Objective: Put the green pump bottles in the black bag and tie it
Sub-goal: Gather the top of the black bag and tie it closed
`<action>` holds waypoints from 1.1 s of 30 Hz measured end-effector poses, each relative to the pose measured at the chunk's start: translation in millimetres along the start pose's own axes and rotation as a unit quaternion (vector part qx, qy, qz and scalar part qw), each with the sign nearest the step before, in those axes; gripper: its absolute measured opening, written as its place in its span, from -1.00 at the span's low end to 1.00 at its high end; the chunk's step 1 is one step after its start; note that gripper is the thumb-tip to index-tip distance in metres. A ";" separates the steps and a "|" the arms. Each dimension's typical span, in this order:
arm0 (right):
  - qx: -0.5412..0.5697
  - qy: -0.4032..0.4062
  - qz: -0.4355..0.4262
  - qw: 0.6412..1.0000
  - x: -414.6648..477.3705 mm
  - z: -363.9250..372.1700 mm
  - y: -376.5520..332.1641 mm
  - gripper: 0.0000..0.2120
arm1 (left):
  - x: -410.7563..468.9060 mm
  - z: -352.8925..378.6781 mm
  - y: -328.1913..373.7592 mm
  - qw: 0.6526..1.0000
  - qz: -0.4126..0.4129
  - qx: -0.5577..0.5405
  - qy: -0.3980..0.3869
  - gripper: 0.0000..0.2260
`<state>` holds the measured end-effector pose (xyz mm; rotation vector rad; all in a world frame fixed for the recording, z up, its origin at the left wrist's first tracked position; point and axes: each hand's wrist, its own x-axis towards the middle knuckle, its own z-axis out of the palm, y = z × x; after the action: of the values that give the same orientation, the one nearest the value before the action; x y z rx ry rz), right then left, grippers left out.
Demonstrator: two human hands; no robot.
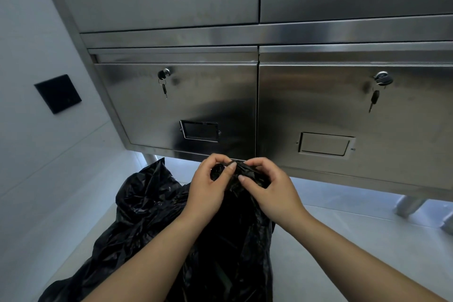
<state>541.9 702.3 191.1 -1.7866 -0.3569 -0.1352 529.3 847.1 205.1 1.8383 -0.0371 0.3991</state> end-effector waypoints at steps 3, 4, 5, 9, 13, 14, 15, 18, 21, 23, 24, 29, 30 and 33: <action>0.043 -0.028 0.000 0.999 2.7 -0.7 0.2 -0.85 | -0.6 -3.6 -1.6 1.000 0.000 -0.006 -0.009 -0.97; 0.054 -0.039 0.000 0.998 3.2 -1.3 0.0 -0.85 | -0.5 -4.6 -2.3 1.000 0.000 -0.005 -0.008 -0.96; 0.059 -0.048 -0.001 0.997 3.6 -2.0 0.0 -0.85 | -0.2 -5.4 -3.1 1.000 -0.001 -0.004 -0.005 -0.96; 0.073 -0.078 0.007 0.994 6.1 -3.0 0.2 -0.80 | 2.7 -6.8 -4.6 1.000 -0.007 -0.005 0.019 -0.95; 0.074 -0.114 0.016 0.991 6.8 -5.7 -1.2 -0.78 | 3.4 -8.9 -2.9 1.000 -0.007 -0.020 0.011 -0.95; 0.070 -0.102 0.014 0.992 6.2 -7.1 -0.3 -0.79 | 2.2 -9.5 -3.0 1.000 -0.002 -0.014 -0.004 -0.95; 0.068 -0.085 0.014 0.994 5.5 -8.5 1.3 -0.80 | 0.6 -9.8 -3.4 1.000 -0.001 -0.011 -0.020 -0.96; 0.081 -0.027 0.027 0.996 3.6 -12.9 6.7 -0.82 | -6.0 -7.5 -4.9 0.999 -0.022 -0.021 -0.041 -0.88; 0.097 0.018 0.034 0.995 4.9 -16.6 8.6 -0.81 | -9.5 -3.1 -5.7 0.998 -0.020 -0.001 -0.057 -0.82; 0.101 0.024 0.033 0.994 5.2 -16.3 8.5 -0.80 | -10.2 -0.7 -6.0 0.997 -0.007 0.031 -0.069 -0.86; 0.102 0.022 0.031 0.994 4.9 -15.3 8.5 -0.80 | -10.2 0.1 -5.9 0.996 0.002 0.046 -0.072 -0.89; 0.096 0.006 0.014 0.995 3.7 -14.8 7.2 -0.71 | -5.0 -3.2 -7.7 0.998 0.015 0.051 -0.020 -0.92; 0.093 0.001 0.013 0.996 4.0 -15.7 6.7 -0.70 | -3.3 -5.0 -8.3 0.999 0.010 0.048 -0.006 -0.92; 0.066 -0.028 0.016 0.997 4.6 -15.6 6.0 -0.68 | -1.8 -7.5 -9.7 0.999 0.003 0.044 0.018 -0.93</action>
<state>549.7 686.9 190.6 -1.6670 -0.3697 -0.0381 527.9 856.7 197.4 1.9173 -0.0008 0.4448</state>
